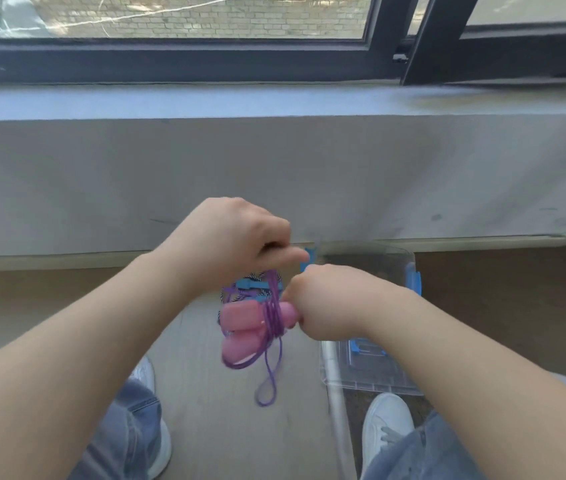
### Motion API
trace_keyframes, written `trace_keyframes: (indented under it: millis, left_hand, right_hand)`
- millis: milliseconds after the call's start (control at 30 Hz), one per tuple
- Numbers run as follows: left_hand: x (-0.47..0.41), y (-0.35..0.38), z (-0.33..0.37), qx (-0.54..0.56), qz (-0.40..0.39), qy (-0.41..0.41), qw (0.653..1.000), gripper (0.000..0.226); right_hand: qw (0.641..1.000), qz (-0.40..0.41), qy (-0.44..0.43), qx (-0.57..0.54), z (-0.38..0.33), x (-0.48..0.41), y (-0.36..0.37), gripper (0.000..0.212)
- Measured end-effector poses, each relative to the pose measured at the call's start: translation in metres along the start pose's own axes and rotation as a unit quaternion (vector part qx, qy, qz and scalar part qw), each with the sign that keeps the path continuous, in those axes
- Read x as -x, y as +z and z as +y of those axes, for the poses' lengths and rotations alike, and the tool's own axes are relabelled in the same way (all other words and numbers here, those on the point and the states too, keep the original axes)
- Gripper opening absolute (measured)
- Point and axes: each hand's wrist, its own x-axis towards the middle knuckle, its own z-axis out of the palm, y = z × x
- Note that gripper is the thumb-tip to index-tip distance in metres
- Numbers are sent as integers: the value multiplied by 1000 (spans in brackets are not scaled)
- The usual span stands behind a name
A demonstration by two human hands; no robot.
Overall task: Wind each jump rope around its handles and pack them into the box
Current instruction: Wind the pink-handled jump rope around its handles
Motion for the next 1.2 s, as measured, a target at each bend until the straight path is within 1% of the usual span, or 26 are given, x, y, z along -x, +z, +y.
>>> trace_keyframes:
  millis: [33,100,133,167,200,233,267,300,333,400,467,500,533,600,700,767,833,867,900,933,1000,1033,1067,1100,1133,1200]
  left_hand:
    - [0,-1,-5,50,-2,-29,998,54]
    - [-2,-2,-17,176,-25,-119,977,55]
    - [-3,4,-24,222,-67,-170,958,54]
    - [-6,9,-24,219,-139,-217,941,53]
    - [-3,18,-17,230,-168,-304,909,64]
    - [1,28,-17,206,-210,-321,900,15]
    - [2,30,-17,220,-181,-322,903,36]
    - [7,34,-19,243,-157,-299,910,37]
    - [9,27,-13,272,-122,-281,912,39]
    - [13,21,-3,242,-109,-195,944,43]
    - [12,25,8,196,-88,-105,971,45]
    - [9,22,12,134,-74,-56,987,46]
    - [8,19,15,65,-75,-33,994,49]
    - [9,12,16,-27,-83,10,996,53]
    - [8,4,6,-65,-52,47,995,60]
    - [7,1,0,-40,-52,28,997,62]
    - [9,1,-2,4,-73,1,997,66]
    - [9,1,-3,59,-98,-29,993,67]
    - [8,1,-3,136,-127,-74,980,68]
    - [6,0,-5,220,-162,-128,953,69]
    - [0,-1,-4,389,-203,-234,868,69]
    - [-1,2,-3,437,-200,-276,832,70]
    - [-1,6,-4,447,-185,-310,818,65]
    - [-1,11,-5,437,-164,-328,822,54]
    - [0,14,-5,429,-141,-315,835,43]
    - [4,25,-5,456,-99,-296,833,34]
  right_hand:
    - [999,15,-25,-22,-3,1,-3,21]
    - [991,68,-60,-101,-5,4,-10,35]
    - [981,107,-67,-146,-4,6,-13,37]
    - [967,154,-66,-190,-3,7,-16,37]
    - [949,211,-52,-230,-1,8,-17,36]
    - [925,268,-21,-268,2,9,-17,32]
    - [898,320,23,-302,6,9,-18,24]
    - [874,358,72,-322,10,8,-19,18]
    - [861,374,119,-324,16,6,-20,17]
    - [872,348,198,-283,31,2,-17,16]
    - [898,282,254,-223,40,-4,-11,13]
    - [910,246,271,-197,39,-6,-8,6]
    - [921,207,280,-175,36,-9,-5,3]
    - [943,137,271,-133,25,-11,1,10]
    - [979,76,178,-66,13,-9,5,7]
    - [993,38,106,-43,8,-5,5,10]
    - [999,15,39,-20,4,1,0,21]
    - [1000,13,6,-12,2,4,-3,27]
    - [999,20,-23,-22,-1,7,-7,31]
    - [997,30,-41,-63,-2,9,-10,34]
    - [978,63,-50,-192,-2,12,-12,39]
    - [963,82,-46,-252,-2,12,-12,42]
    - [947,103,-41,-303,-2,13,-12,43]
    - [931,128,-36,-340,-2,12,-13,43]
    - [918,159,-22,-362,-1,11,-13,41]
    - [888,228,39,-398,6,7,-14,33]
